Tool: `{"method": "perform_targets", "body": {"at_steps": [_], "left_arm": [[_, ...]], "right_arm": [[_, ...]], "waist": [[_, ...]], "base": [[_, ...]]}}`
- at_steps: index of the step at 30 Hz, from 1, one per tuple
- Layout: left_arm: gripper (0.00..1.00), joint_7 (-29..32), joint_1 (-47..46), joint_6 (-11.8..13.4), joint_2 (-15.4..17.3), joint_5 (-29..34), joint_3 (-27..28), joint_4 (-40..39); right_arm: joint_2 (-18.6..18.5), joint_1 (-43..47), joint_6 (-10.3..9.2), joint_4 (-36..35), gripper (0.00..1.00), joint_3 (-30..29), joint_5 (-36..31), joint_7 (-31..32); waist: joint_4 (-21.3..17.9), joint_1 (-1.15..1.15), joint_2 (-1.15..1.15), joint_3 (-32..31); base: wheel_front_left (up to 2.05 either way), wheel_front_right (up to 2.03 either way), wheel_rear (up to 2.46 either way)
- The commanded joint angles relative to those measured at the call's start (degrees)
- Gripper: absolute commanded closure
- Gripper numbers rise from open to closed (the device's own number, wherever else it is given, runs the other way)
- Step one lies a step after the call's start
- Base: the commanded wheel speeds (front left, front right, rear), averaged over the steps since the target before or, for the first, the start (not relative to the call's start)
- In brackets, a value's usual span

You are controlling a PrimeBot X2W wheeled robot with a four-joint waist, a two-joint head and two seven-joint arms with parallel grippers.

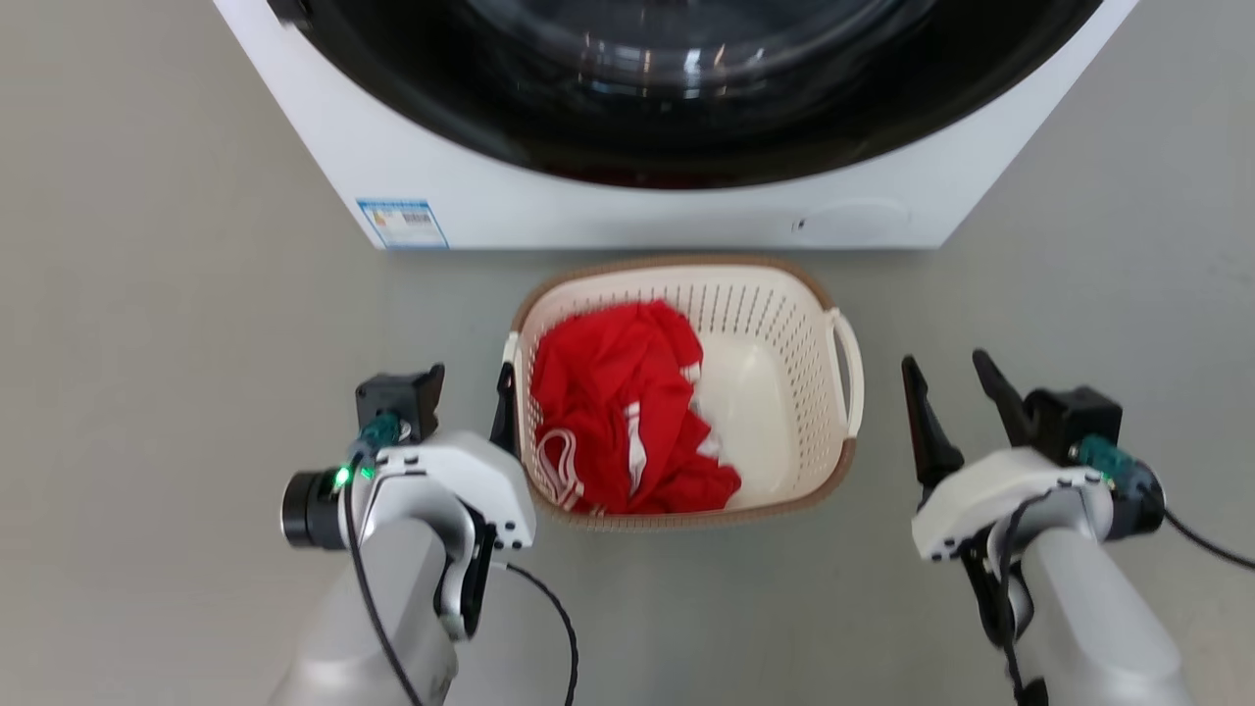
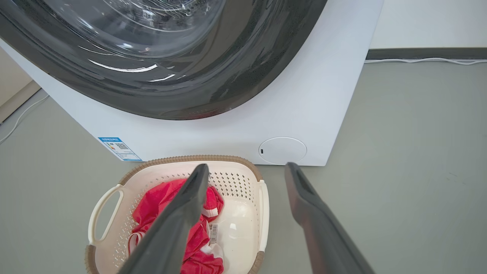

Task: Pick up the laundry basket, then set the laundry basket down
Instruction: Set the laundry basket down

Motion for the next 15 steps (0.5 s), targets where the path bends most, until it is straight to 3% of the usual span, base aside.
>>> {"method": "perform_targets", "body": {"at_steps": [1,15], "left_arm": [[0.0,-0.4,1.2,-0.5,1.1,0.7,2.0,-1.6],[0.0,-0.4,12.2,-2.5,1.1,3.5,7.7,-8.8]], "right_arm": [[0.6,1.6,0.35,-1.8,0.0,1.2,-0.8,-0.7],[0.6,10.2,0.35,-8.5,0.0,0.1,-3.4,-0.7]], "waist": [[-0.4,0.0,0.0,-3.2],[-0.1,0.0,0.0,-14.7]], "base": [[0.0,0.0,0.0],[0.0,0.0,0.0]]}}
